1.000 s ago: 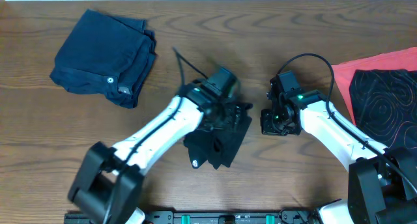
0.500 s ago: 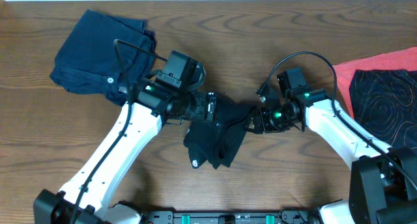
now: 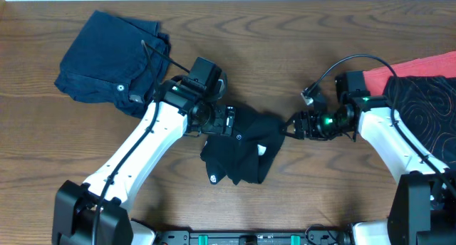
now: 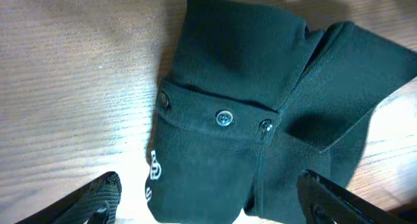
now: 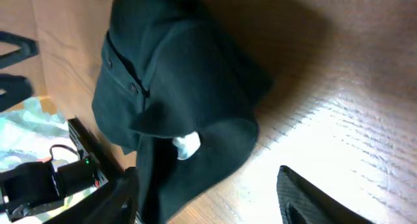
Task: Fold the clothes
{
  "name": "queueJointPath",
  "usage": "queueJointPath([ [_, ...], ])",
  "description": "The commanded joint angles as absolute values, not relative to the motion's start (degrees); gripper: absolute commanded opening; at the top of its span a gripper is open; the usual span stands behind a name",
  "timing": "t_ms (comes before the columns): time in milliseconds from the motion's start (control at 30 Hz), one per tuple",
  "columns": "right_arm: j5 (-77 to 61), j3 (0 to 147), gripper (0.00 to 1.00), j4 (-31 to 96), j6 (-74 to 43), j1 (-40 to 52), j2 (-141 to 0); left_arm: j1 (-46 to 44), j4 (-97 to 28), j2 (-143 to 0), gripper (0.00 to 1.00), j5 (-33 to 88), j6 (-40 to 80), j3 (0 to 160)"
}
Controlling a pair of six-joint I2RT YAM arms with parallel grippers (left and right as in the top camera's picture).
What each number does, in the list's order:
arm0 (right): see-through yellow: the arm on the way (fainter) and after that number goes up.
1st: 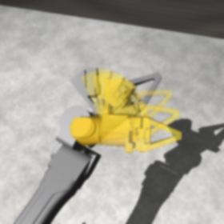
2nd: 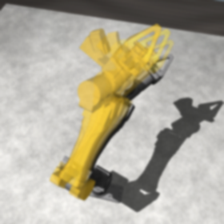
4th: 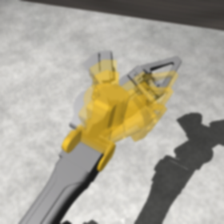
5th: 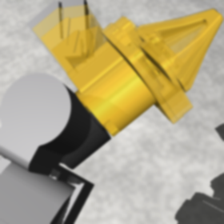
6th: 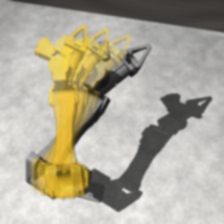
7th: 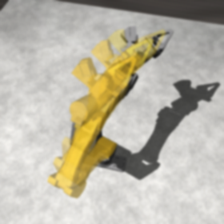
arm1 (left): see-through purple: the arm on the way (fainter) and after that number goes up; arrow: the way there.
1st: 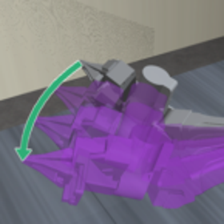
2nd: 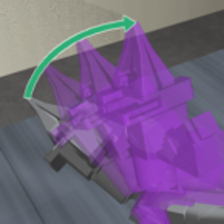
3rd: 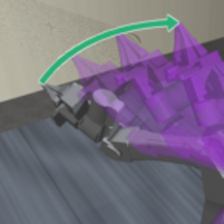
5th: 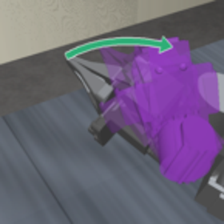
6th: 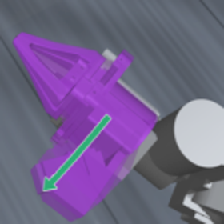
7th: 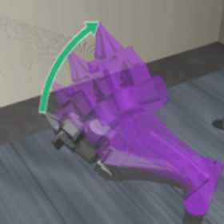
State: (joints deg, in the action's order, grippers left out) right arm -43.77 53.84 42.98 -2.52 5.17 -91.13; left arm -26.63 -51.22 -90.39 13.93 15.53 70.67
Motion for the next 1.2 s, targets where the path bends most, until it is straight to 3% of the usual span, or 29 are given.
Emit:
queueJointPath([
  [0, -43.4, 54.5, 0.69, 42.3, -2.7, 6.6, -90.5, -26.4, -50.5, -90.9, 0.88, 14.5, 14.7, 70.3],
  [233, -28.1, 54.5, 0.72, 36.3, -7.0, 14.3, -93.4, -26.4, -50.3, -90.9, 0.88, 17.3, 14.6, 70.3],
  [267, -26.7, 54.5, 0.64, 35.0, -7.0, 15.3, -94.1, -26.4, -50.4, -90.9, 0.88, 17.5, 14.6, 70.3],
  [333, -25.7, 54.5, 0.29, 32.3, -7.0, 17.1, -95.6, -26.5, -50.7, -90.9, 0.88, 17.5, 14.6, 70.3],
  [400, -24.4, 54.5, 0.01, 31.0, -6.8, 17.7, -96.3, -26.5, -50.9, -90.9, 0.88, 17.5, 14.6, 70.3],
  [567, -6.3, 54.5, 0.01, 32.5, -12.5, 14.2, -94.5, -26.5, -52.1, -90.9, 0.88, 17.5, 14.6, 70.3],
  [667, -8.2, 54.5, 0.05, 32.1, -12.4, 11.5, -93.1, -26.5, -52.2, -90.9, 0.88, 17.5, 14.6, 70.3],
  [733, -13.4, 54.5, 0.37, 32.2, -8.9, 10.5, -92.5, -26.5, -52.0, -90.9, 0.88, 17.5, 14.6, 70.3],
  [800, -16.1, 54.5, 0.46, 33.6, -6.9, 10.0, -91.8, -26.5, -52.1, -90.9, 0.88, 17.5, 14.6, 70.3],
  [967, -17.9, 54.5, 0.45, 38.0, -5.9, 9.6, -88.4, -26.5, -53.3, -90.9, 0.88, 17.5, 14.6, 69.1],
  [1167, -36.8, 54.5, 0.4, 41.2, -3.7, 10.6, -83.9, -27.4, -50.1, -90.9, 0.87, 24.0, 13.8, 62.8],
])
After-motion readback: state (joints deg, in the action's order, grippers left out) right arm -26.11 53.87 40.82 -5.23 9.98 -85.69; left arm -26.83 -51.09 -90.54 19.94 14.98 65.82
